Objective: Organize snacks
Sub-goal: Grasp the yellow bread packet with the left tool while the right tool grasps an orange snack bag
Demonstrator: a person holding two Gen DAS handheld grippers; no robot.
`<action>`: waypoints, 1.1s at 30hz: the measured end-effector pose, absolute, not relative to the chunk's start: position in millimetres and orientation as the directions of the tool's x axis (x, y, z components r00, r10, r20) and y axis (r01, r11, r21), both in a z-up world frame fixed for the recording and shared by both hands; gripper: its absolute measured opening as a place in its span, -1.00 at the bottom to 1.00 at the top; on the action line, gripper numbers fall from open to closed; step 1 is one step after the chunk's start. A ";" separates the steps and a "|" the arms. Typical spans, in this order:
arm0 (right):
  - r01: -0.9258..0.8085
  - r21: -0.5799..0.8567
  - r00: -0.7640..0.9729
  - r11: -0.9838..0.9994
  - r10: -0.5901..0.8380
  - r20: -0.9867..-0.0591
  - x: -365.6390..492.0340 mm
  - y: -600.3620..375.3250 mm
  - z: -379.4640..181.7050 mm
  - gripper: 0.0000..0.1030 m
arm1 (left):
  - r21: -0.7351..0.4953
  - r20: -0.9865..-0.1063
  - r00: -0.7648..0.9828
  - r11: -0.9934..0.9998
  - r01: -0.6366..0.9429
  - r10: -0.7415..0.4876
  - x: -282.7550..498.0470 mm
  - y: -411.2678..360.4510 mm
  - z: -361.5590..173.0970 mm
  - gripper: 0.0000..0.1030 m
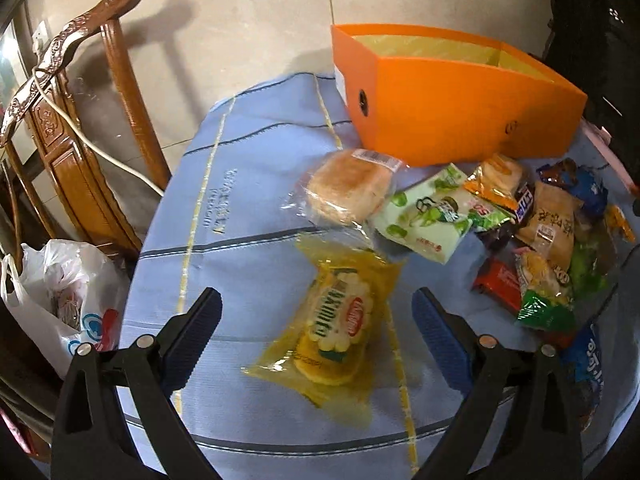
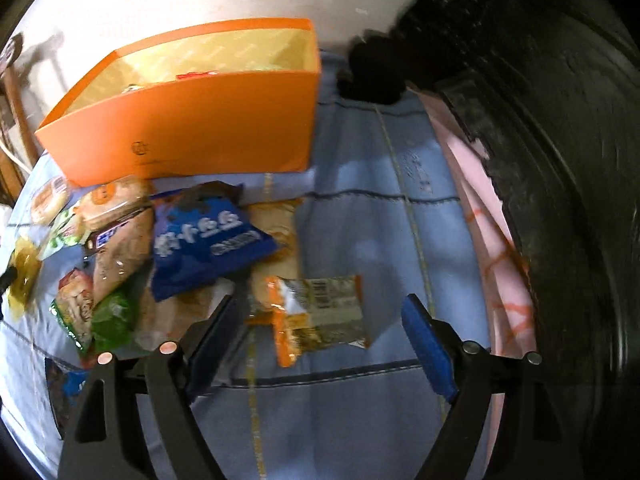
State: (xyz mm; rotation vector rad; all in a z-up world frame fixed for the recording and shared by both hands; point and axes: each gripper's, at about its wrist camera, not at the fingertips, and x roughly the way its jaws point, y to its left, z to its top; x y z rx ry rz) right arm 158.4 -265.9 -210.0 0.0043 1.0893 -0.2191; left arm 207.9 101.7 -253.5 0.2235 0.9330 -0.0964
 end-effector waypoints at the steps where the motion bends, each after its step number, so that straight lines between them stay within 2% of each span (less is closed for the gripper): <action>1: 0.183 -0.098 0.440 0.978 -0.171 -0.882 159.2 -268.4 -212.5 0.65 | 0.151 -0.808 0.588 0.972 0.181 0.016 210.2 99.8 -256.2 0.82; 11: 0.153 -0.058 0.354 0.987 -0.109 -0.929 182.3 -271.4 -259.9 0.71 | 0.168 -0.849 0.524 0.972 0.162 0.060 221.8 98.7 -284.0 0.82; 12: 0.174 0.011 0.335 0.985 -0.048 -0.941 182.0 -277.7 -266.7 0.62 | 0.168 -0.853 0.519 0.972 0.165 0.059 221.9 98.2 -286.0 0.82; 13: 0.188 0.050 0.324 0.981 -0.014 -0.946 181.5 -282.0 -270.3 0.31 | 0.158 -0.859 0.510 0.972 0.174 0.048 221.5 97.7 -288.9 0.77; 14: 0.193 0.062 0.328 0.979 -0.005 -0.945 180.3 -283.8 -270.2 0.03 | 0.142 -0.864 0.503 0.972 0.188 0.029 219.6 96.8 -290.8 0.41; 16: 0.192 0.108 0.338 0.975 0.037 -0.940 178.0 -287.1 -267.8 -0.26 | 0.119 -0.859 0.511 0.968 0.222 -0.011 214.9 93.0 -289.0 -0.05; 17: 0.189 0.135 0.340 0.973 0.064 -0.938 176.6 -288.1 -266.1 -0.41 | 0.113 -0.859 0.511 0.965 0.236 -0.024 212.7 90.8 -288.0 -0.21; 18: 0.186 0.144 0.341 0.972 0.073 -0.937 175.6 -288.4 -264.4 -0.44 | 0.108 -0.859 0.511 0.965 0.238 -0.030 211.9 89.6 -287.0 -0.24; 19: 0.180 0.154 0.347 0.972 0.083 -0.934 174.1 -287.4 -261.6 -0.66 | 0.091 -0.859 0.509 0.967 0.236 -0.043 211.2 89.3 -285.3 -0.28; 33: 0.104 0.193 0.492 0.976 0.119 -0.862 134.1 -263.5 -201.2 -0.66 | -0.017 -0.795 0.582 0.965 0.262 -0.171 171.4 84.1 -238.1 -0.30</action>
